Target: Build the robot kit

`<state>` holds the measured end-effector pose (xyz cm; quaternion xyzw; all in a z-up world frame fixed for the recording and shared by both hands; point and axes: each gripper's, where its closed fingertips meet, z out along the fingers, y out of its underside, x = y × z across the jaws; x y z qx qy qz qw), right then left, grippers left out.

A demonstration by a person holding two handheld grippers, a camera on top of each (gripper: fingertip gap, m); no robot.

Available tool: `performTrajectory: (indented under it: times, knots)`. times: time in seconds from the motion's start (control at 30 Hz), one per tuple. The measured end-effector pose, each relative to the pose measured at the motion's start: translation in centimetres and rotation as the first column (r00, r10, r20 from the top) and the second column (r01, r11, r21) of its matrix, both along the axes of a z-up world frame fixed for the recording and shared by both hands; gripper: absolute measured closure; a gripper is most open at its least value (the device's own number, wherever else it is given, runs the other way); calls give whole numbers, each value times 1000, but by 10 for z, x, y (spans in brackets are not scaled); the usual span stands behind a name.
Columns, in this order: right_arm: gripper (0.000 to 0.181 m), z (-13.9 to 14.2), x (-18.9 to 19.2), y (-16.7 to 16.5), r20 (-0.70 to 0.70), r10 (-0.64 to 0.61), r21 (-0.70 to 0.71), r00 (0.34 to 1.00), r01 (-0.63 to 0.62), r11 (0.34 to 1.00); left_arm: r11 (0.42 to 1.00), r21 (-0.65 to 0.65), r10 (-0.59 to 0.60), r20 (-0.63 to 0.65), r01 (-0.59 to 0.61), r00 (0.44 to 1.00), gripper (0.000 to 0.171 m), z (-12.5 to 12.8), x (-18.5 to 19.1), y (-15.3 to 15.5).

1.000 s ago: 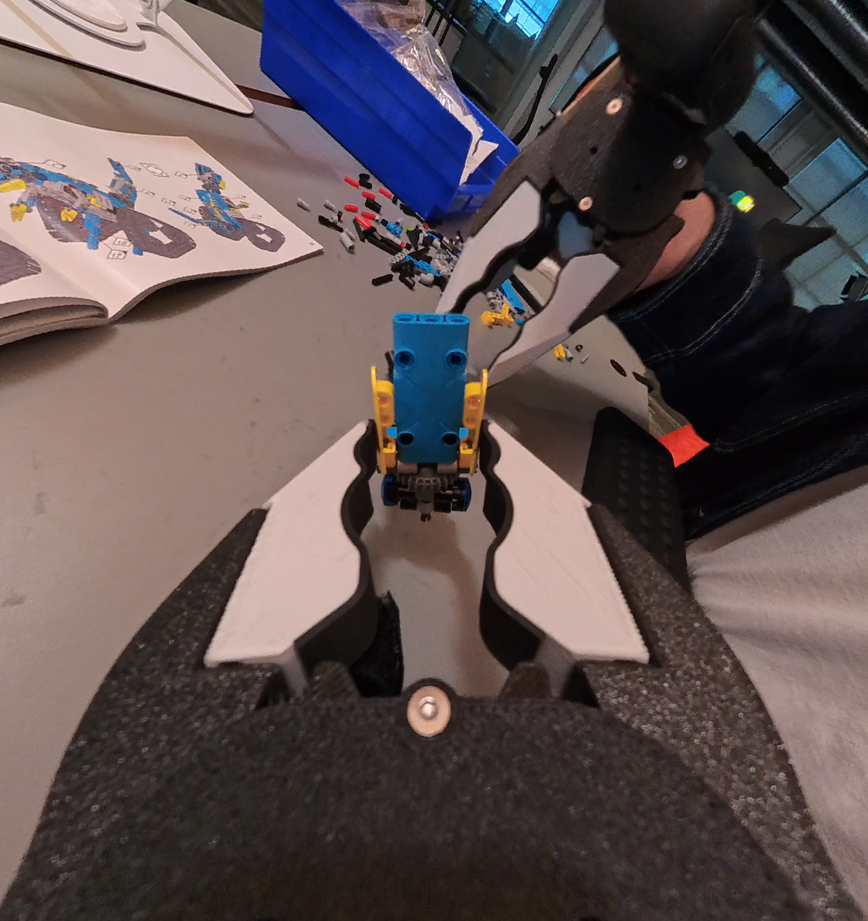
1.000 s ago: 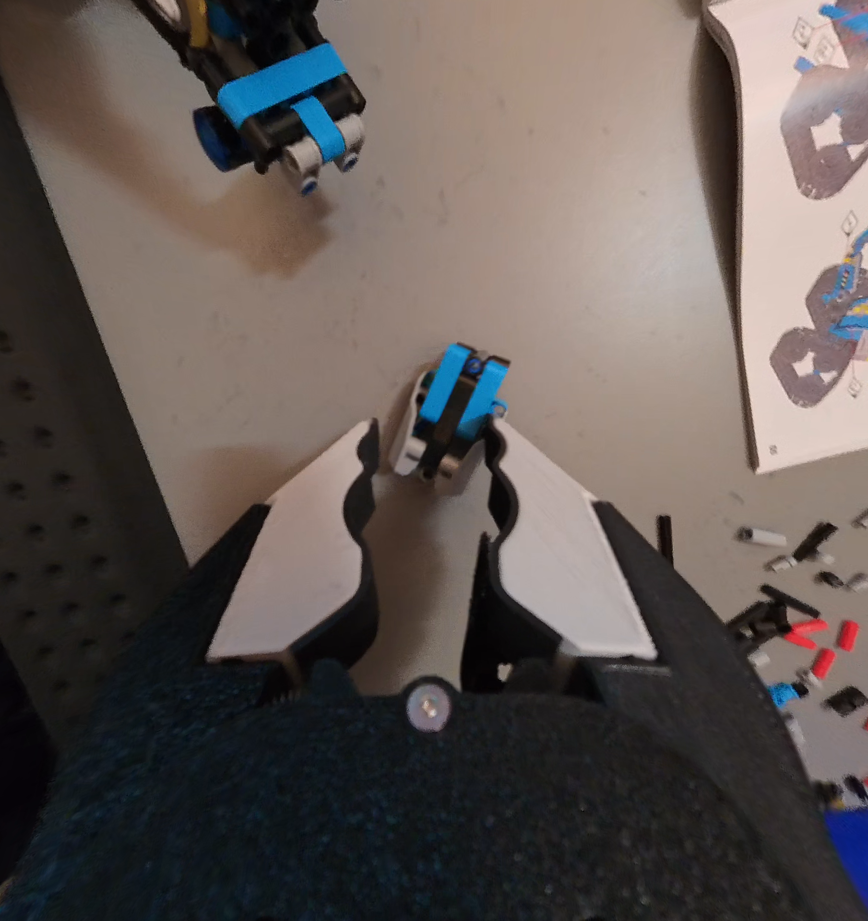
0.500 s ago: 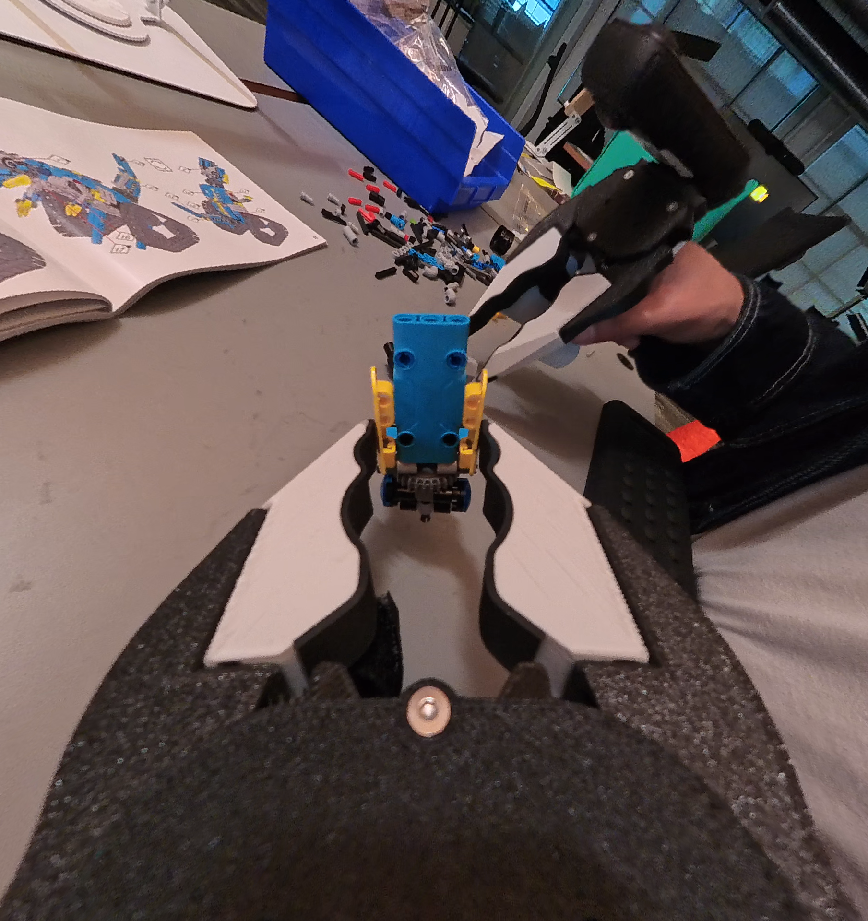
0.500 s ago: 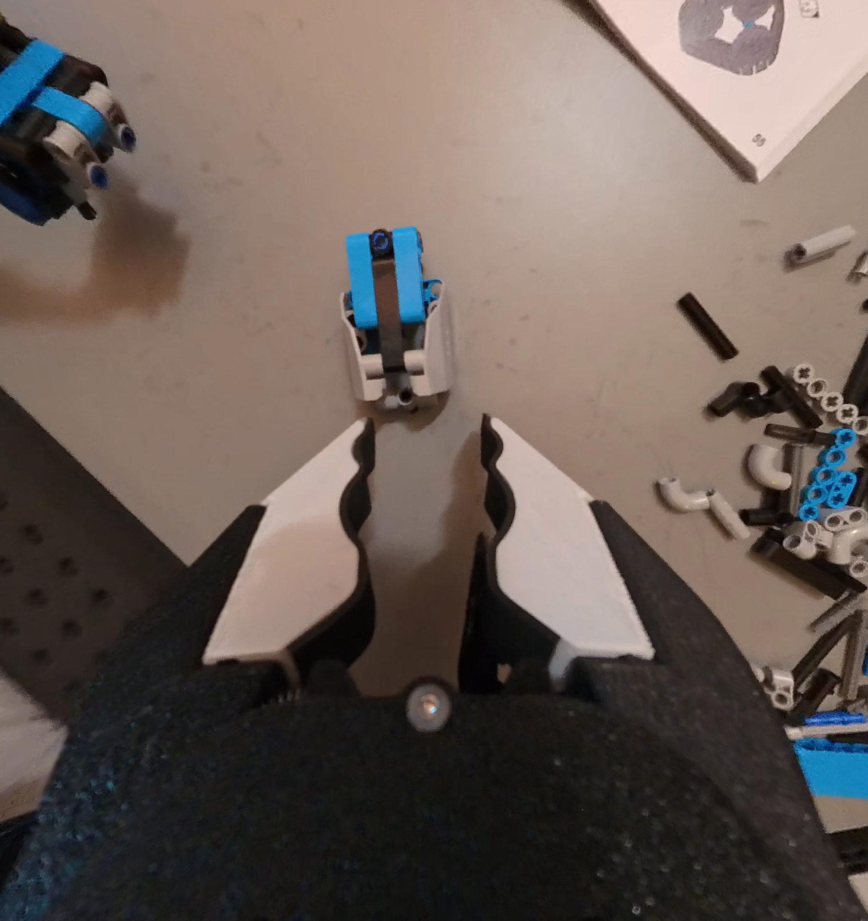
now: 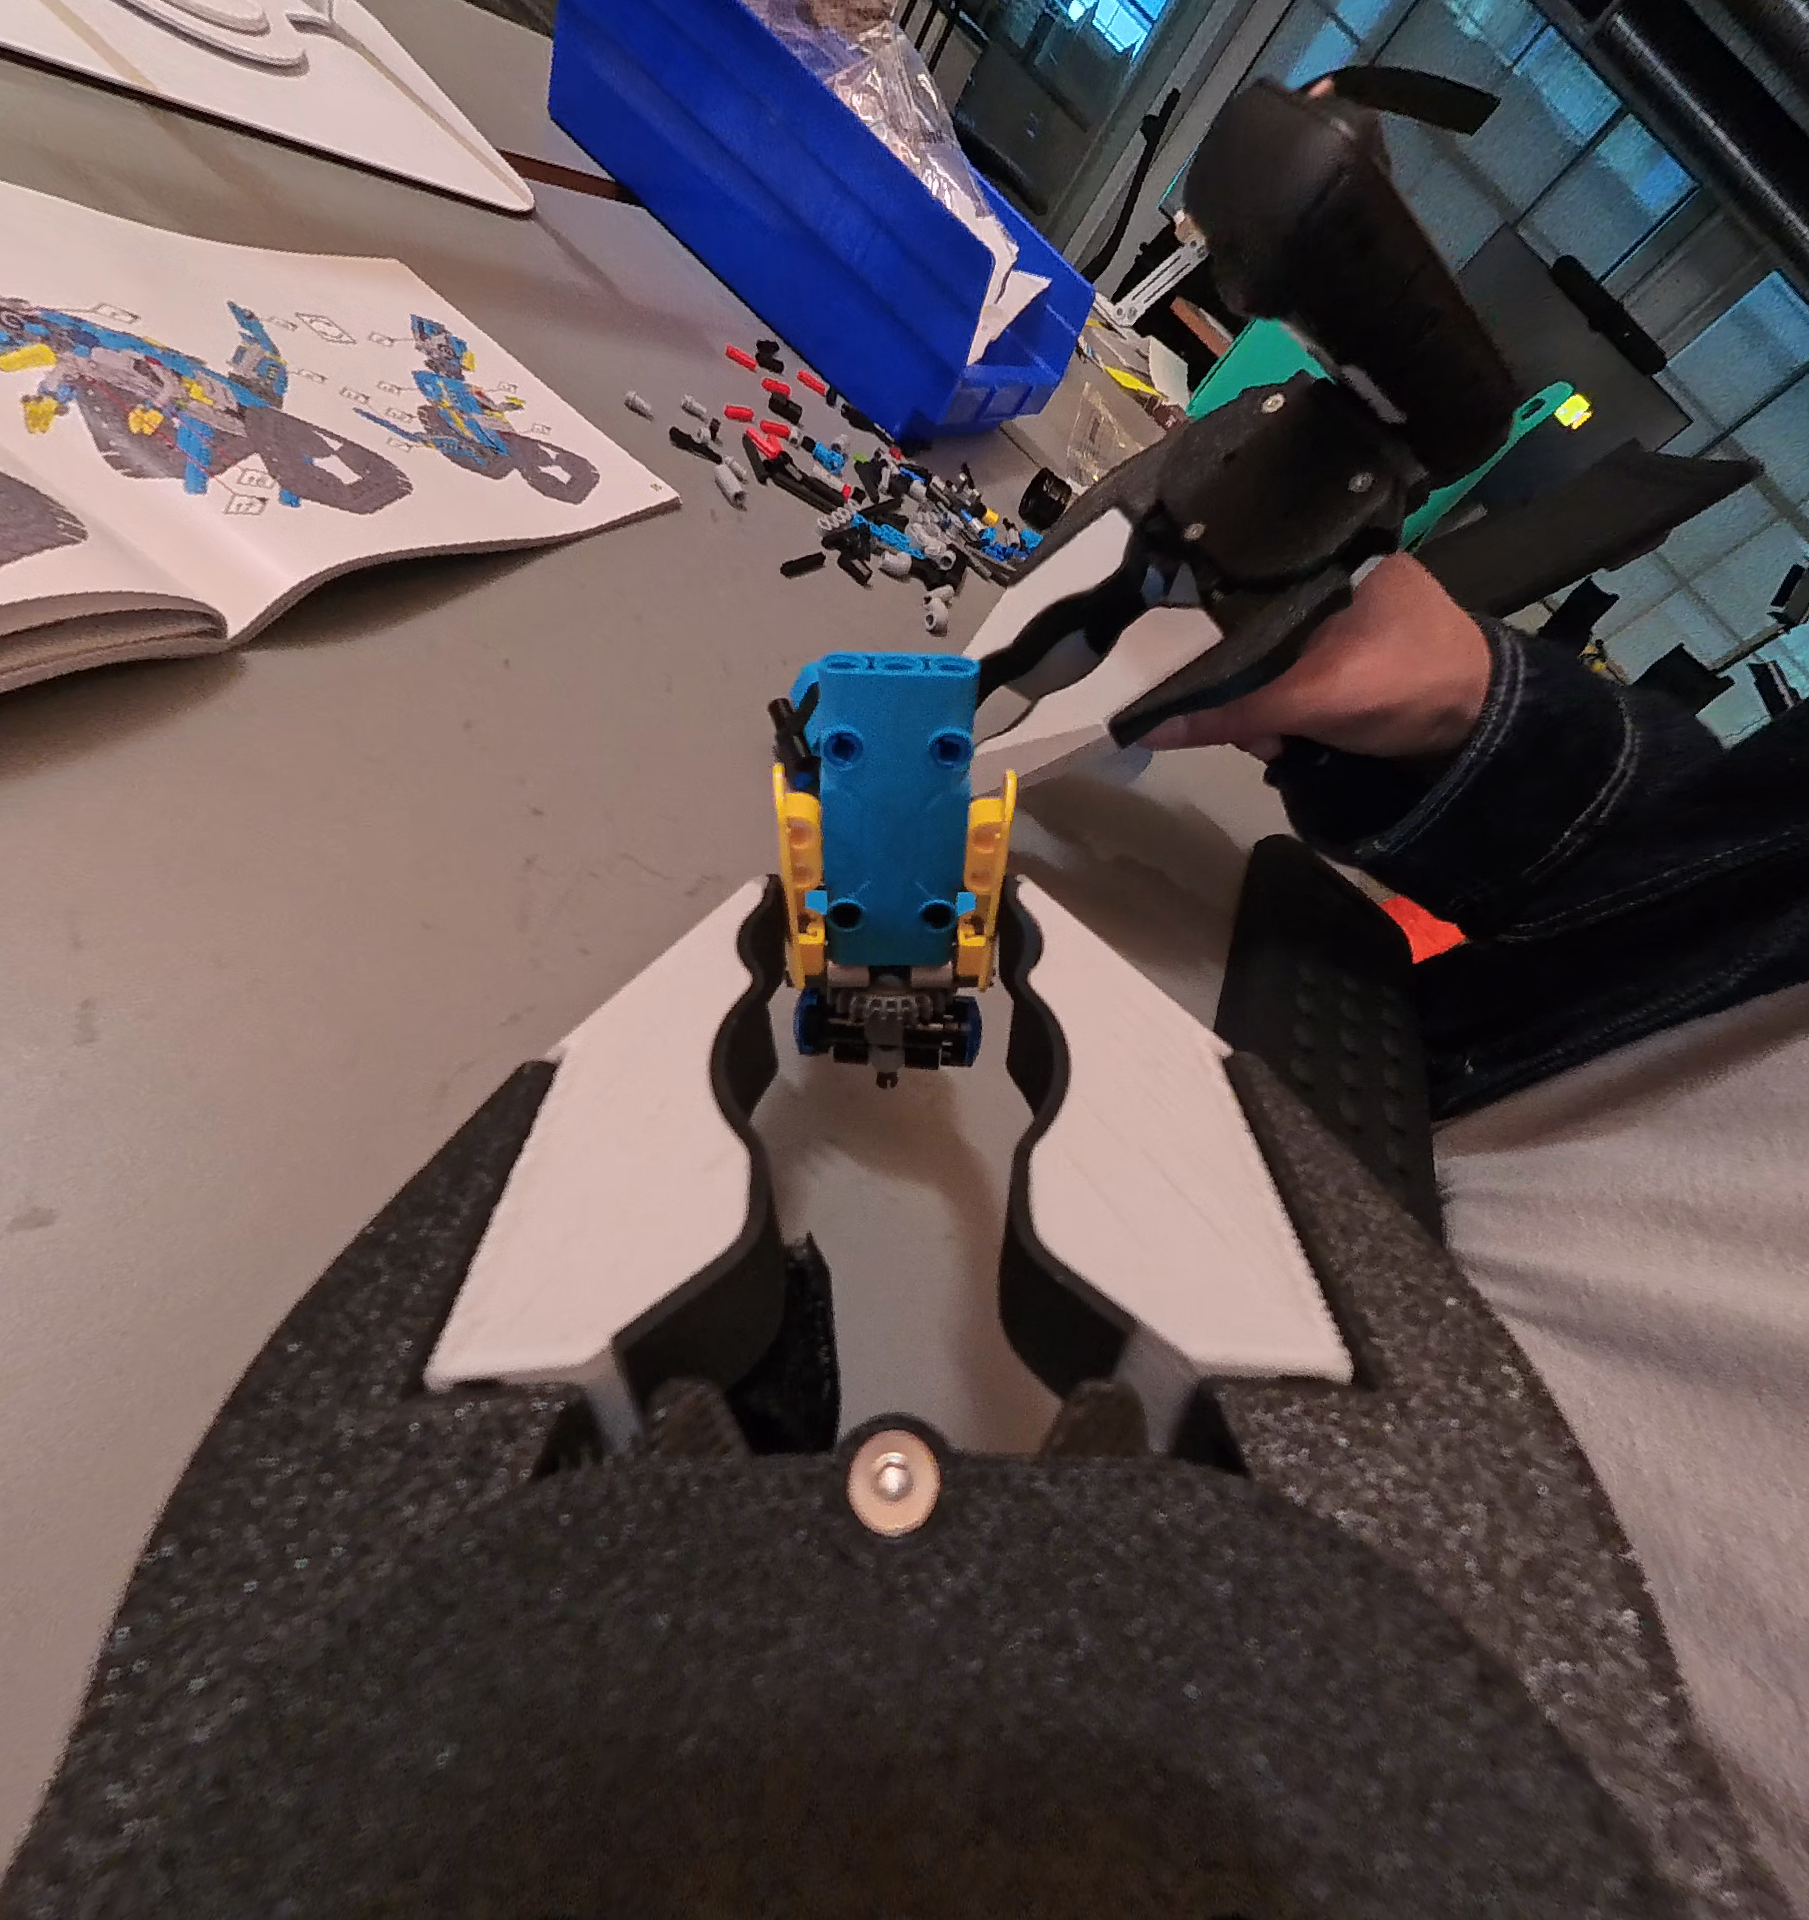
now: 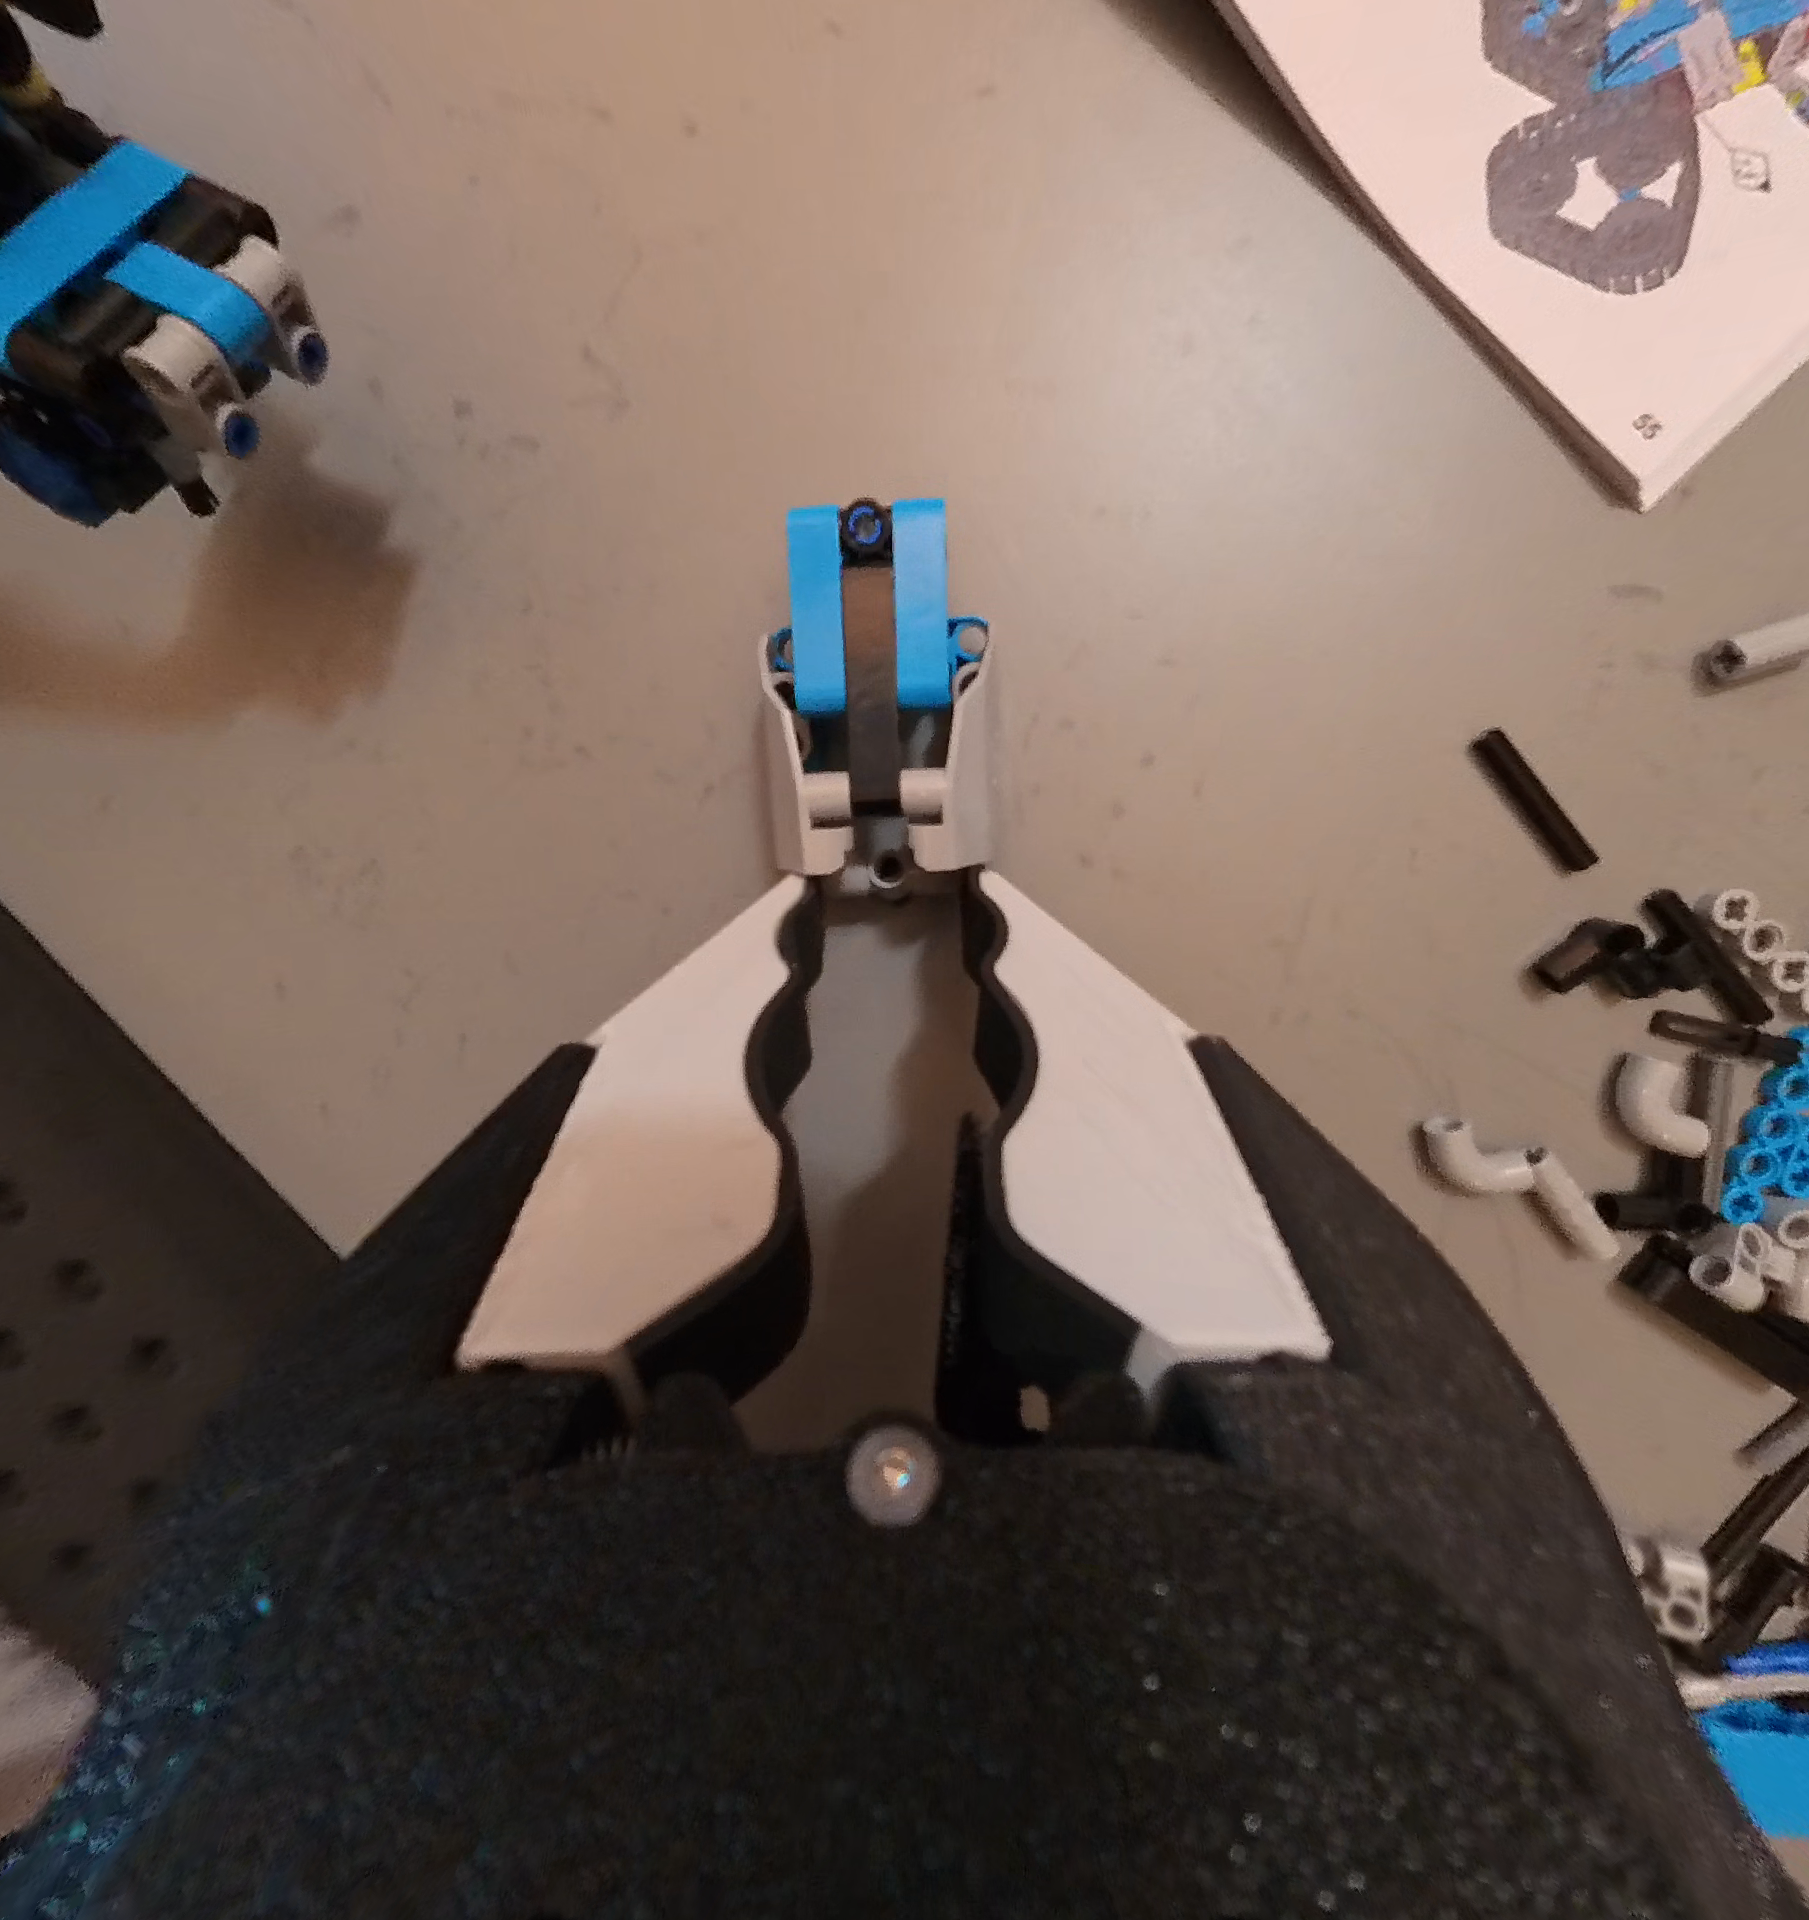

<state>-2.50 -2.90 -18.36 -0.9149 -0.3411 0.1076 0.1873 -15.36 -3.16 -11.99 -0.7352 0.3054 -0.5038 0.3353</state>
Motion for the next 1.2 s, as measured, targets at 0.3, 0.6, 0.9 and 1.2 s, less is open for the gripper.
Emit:
performTrajectory:
  times: [0.3, 0.6, 0.9, 1.2]
  knots:
    - [158, 64, -58, 30, -665, -55, -8, 745, 66, 998, 996, -93, 9, 232, 13, 973, 131, 29, -9, 2]
    - [158, 123, -133, 33, -969, -232, -242, 80, -166, 956, 989, -145, 51, 403, 9, 914, 132, 51, -13, 10]
    - [158, 124, -152, 22, -973, -76, -107, 217, -133, 985, 982, -190, 107, 454, -21, 885, 131, 55, -20, 18]
    - [158, 124, -154, 21, -977, -88, -117, 193, -141, 983, 982, -191, 105, 477, -14, 873, 132, 59, -21, 17]
